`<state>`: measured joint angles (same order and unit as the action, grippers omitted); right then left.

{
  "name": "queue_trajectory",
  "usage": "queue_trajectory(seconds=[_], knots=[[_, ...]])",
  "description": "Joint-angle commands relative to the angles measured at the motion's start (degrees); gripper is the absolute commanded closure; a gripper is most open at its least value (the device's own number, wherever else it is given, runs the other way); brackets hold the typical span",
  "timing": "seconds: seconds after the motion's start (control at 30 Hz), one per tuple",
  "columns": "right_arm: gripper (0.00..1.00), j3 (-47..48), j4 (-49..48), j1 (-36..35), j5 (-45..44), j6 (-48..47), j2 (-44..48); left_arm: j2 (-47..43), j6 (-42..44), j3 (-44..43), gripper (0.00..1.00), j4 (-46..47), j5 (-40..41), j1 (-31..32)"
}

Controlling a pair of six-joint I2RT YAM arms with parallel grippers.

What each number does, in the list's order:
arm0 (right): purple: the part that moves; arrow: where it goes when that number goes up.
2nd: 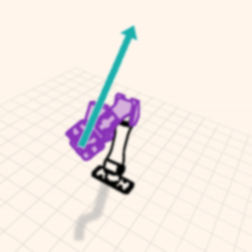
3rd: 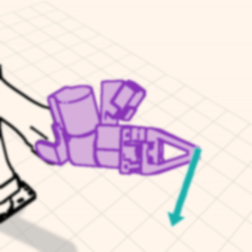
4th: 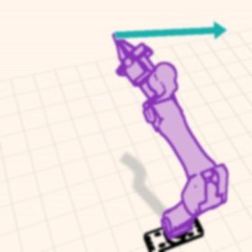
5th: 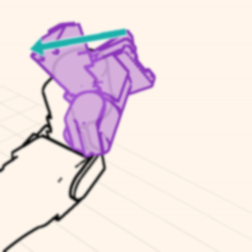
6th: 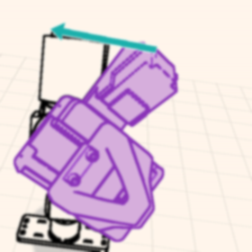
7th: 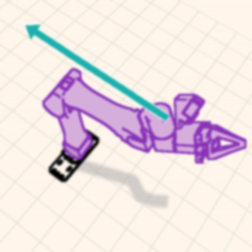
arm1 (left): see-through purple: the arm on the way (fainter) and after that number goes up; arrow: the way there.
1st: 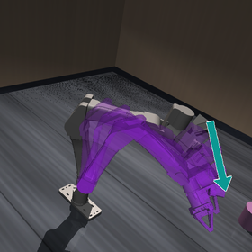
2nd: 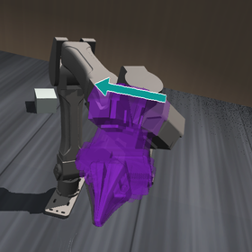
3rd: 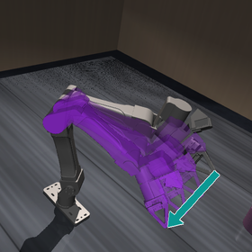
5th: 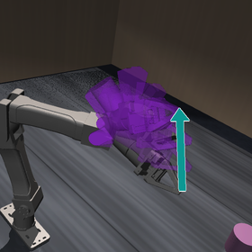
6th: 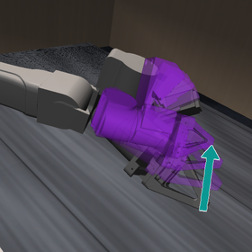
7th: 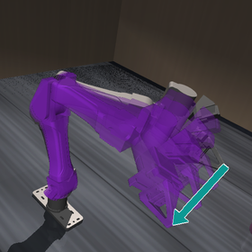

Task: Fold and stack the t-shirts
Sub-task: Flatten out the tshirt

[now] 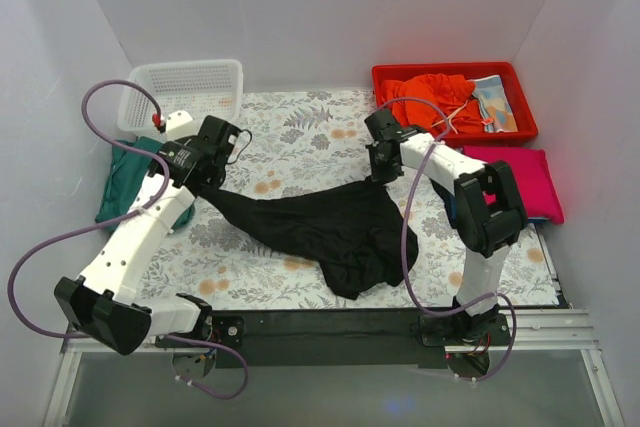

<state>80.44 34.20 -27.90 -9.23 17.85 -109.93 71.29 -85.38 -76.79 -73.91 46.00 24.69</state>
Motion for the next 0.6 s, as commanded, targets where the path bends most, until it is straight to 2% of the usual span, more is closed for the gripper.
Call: queue_trajectory(seconds=[0.0, 0.27, 0.43, 0.57], knots=[[0.99, 6.5, 4.6, 0.6, -10.3, -0.1, 12.7, 1.8, 7.1, -9.8, 1.0, 5.3, 5.2, -0.2], [0.99, 22.7, 9.7, 5.0, -17.1, -3.3, 24.5, 7.4, 22.7, -28.8, 1.0, 18.1, 7.8, -0.4], [0.99, 33.1, 9.7, 5.5, -17.0, -5.6, 26.4, 10.3, 33.4, -39.5, 1.0, 28.9, 8.3, -0.4], [0.99, 38.5, 9.5, 5.4, -14.2, -6.3, 28.1, 9.6, 37.2, -43.9, 1.0, 36.5, 6.2, -0.4]])
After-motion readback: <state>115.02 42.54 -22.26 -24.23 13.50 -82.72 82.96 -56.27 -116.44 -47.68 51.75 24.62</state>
